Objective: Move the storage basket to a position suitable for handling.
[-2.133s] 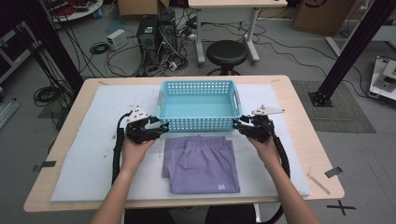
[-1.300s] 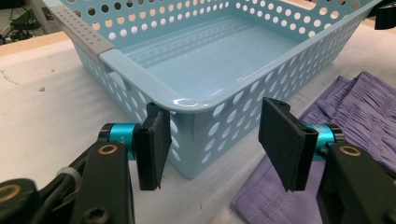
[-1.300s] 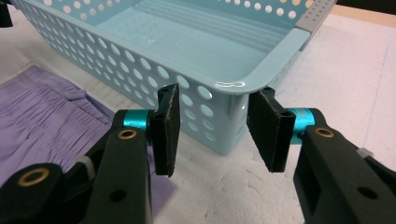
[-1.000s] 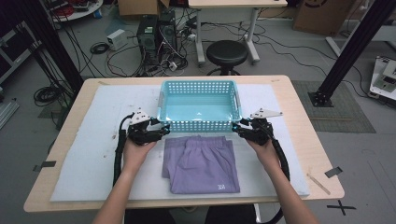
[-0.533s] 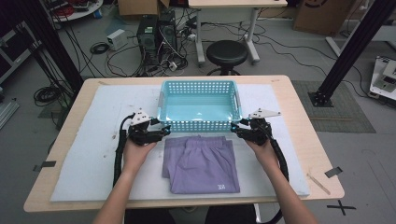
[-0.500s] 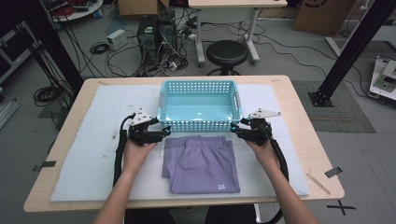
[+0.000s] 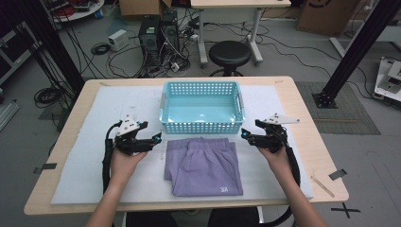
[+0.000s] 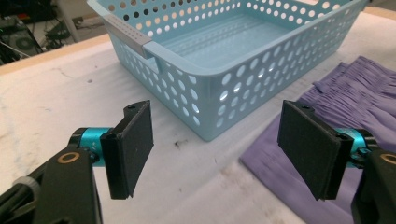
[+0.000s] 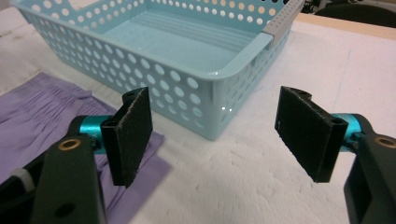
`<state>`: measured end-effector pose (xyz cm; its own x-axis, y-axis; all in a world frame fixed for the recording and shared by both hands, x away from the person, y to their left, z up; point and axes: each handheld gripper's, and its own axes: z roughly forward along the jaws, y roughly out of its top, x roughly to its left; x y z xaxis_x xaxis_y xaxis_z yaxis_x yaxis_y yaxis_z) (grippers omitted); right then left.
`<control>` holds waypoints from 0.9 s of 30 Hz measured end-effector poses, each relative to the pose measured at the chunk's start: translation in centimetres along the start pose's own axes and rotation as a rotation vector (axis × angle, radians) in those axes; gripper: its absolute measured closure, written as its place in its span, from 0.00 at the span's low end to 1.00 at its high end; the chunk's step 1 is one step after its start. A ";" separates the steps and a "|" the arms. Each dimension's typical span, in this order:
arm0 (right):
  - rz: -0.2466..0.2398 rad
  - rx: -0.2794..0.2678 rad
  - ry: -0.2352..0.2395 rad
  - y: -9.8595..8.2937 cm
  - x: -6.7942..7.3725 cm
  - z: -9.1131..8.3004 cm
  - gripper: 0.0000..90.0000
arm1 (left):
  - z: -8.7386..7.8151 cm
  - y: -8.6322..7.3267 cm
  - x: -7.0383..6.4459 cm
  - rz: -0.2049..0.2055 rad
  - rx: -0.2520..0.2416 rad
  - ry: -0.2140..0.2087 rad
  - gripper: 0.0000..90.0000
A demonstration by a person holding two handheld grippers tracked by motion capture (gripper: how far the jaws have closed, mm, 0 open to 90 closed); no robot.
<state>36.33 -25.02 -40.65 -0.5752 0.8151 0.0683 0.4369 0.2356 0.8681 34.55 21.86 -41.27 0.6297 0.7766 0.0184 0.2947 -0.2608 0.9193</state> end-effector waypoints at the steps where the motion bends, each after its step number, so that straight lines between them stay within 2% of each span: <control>1: -0.004 -0.005 -0.002 -0.1 0.1 -0.4 0.30 | -0.5 -0.1 -0.2 0.008 -0.005 0.004 0.30; 4: -0.025 -0.025 -0.020 -0.5 0.5 -1.5 0.29 | -1.9 -0.4 -0.8 0.040 -0.022 0.013 0.30; 7: -0.033 -0.045 -0.037 -1.0 0.9 -2.3 0.28 | -2.9 -0.7 -1.3 0.055 -0.039 0.014 0.30; 11: -0.040 -0.051 -0.036 -1.6 1.4 -3.1 0.25 | -3.9 -1.0 -1.7 0.046 -0.064 -0.006 0.30; 16: -0.034 -0.058 -0.044 -2.7 1.9 -4.3 0.25 | -4.4 -1.2 -2.4 0.044 -0.078 -0.030 0.30; 19: -0.031 -0.072 -0.050 -3.2 1.9 -5.0 0.25 | -4.6 -1.3 -2.6 0.049 -0.082 -0.029 0.30; 23: -0.028 -0.077 -0.065 -3.6 1.8 -5.5 0.25 | -4.7 -1.6 -2.4 0.040 -0.087 -0.013 0.30; 27: -0.026 -0.079 -0.076 -3.7 1.7 -5.7 0.25 | -4.4 -1.9 -2.2 0.025 -0.082 -0.020 0.30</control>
<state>29.80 -27.51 -40.99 -0.5299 0.8480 0.0106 0.3649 0.2167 0.9055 29.46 23.19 -41.29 0.6505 0.7587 0.0343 0.2196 -0.2311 0.9478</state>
